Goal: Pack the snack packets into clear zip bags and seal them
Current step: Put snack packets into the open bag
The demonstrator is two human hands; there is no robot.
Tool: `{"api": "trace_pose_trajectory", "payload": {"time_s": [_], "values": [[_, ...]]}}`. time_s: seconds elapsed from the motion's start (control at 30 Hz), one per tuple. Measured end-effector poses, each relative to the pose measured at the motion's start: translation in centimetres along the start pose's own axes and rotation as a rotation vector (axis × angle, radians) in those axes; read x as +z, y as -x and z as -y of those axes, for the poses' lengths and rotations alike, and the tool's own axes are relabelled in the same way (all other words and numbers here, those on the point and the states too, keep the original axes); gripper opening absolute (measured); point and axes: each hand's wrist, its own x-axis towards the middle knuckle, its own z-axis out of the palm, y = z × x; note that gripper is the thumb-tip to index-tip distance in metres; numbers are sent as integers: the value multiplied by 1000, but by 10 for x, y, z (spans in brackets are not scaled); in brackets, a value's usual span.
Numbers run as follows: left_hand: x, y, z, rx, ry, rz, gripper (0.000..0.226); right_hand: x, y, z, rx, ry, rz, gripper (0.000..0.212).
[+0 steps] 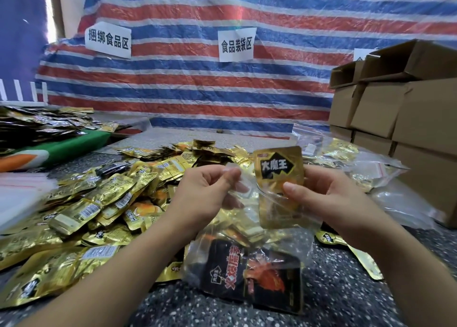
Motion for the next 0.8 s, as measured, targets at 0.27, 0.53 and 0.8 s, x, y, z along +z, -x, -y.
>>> {"api": "trace_pose_trajectory", "payload": {"time_s": [0.27, 0.53, 0.8], "values": [[2, 2, -2, -18, 8, 37, 34, 4, 1, 2, 70, 100, 53, 15], [5, 4, 1, -59, 44, 54, 37, 0, 5, 6, 47, 301, 135, 12], [6, 4, 3, -41, -25, 12, 41, 4, 4, 5, -66, 503, 58, 23]]}}
